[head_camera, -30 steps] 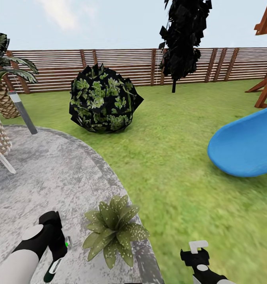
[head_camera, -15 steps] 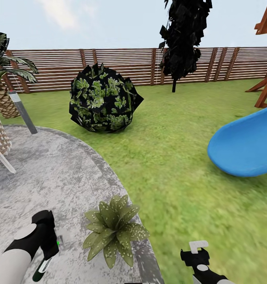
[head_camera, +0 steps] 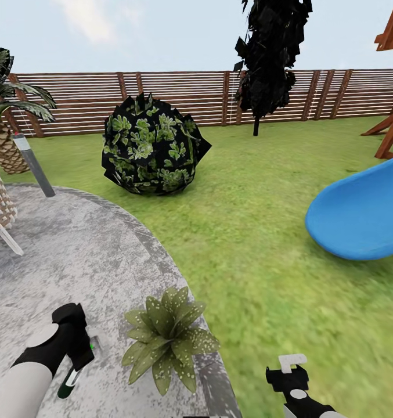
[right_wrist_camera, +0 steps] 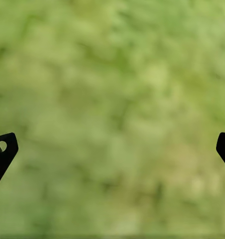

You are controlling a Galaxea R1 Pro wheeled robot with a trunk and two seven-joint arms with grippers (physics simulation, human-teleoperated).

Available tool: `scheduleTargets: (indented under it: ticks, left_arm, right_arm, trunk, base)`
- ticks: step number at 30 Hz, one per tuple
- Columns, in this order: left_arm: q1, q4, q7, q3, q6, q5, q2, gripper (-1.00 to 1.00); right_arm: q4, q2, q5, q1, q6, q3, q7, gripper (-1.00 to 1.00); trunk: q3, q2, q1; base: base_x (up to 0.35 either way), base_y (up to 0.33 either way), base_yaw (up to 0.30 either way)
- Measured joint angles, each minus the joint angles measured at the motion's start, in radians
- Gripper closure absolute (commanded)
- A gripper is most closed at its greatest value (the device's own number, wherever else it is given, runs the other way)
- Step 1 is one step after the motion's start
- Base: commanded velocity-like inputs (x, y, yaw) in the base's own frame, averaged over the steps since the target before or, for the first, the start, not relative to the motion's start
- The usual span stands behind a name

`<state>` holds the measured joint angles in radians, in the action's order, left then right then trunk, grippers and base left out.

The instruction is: Pick up the pesticide atomizer in the garden and spray insectifuge to fully cover both potted plants in the garden.

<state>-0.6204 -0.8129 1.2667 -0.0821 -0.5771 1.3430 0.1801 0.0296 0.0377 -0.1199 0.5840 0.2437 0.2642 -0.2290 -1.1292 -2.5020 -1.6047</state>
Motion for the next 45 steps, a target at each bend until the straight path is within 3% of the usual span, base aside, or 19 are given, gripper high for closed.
scheduleTargets:
  ticks: [7,13,16,20,25,35,45]
  left_arm:
    - [0.013,-0.024,0.003,-0.004,0.006,-0.001,0.012,1.00]
    - [0.009,-0.025,0.005,-0.006,0.001,-0.005,0.000,1.00]
    - [0.001,-0.025,0.006,-0.003,0.000,-0.026,-0.005,1.00]
    - [-0.003,-0.062,0.065,-0.001,-0.001,-0.046,-0.008,1.00]
    - [-0.003,-0.074,0.073,-0.003,-0.002,-0.047,-0.009,1.00]
    - [0.005,-0.074,0.074,-0.004,-0.002,-0.047,-0.010,1.00]
    - [-0.001,-0.077,0.074,-0.008,-0.005,-0.048,-0.009,1.00]
  right_arm:
    - [0.000,-0.001,0.000,0.000,0.000,0.000,-0.001,-1.00]
    - [-0.001,-0.001,0.000,0.000,0.000,0.000,-0.001,-1.00]
    - [0.000,0.000,0.000,0.000,0.000,0.000,-0.002,-1.00]
    - [0.000,0.001,0.000,0.000,0.000,0.000,-0.002,-1.00]
    - [-0.001,-0.001,0.000,0.000,0.000,0.000,-0.001,-1.00]
    - [-0.003,0.009,0.004,0.000,0.001,0.002,-0.001,-1.00]
    - [-0.001,0.002,0.002,0.000,0.000,0.000,-0.001,-1.00]
  trunk:
    - [0.000,0.000,0.000]
    - [0.000,0.000,0.000]
    - [0.000,0.000,0.000]
    - [0.000,0.000,0.000]
    - [0.000,0.000,0.000]
    - [0.000,0.000,0.000]
    - [0.000,0.000,0.000]
  base:
    - [0.000,0.000,0.160]
    - [0.005,-0.047,0.255]
    - [0.065,-0.228,0.059]
    - [-0.055,-0.232,0.007]
    - [-0.190,-0.180,0.165]
    - [0.151,-0.118,0.099]
    - [0.001,-0.153,0.096]
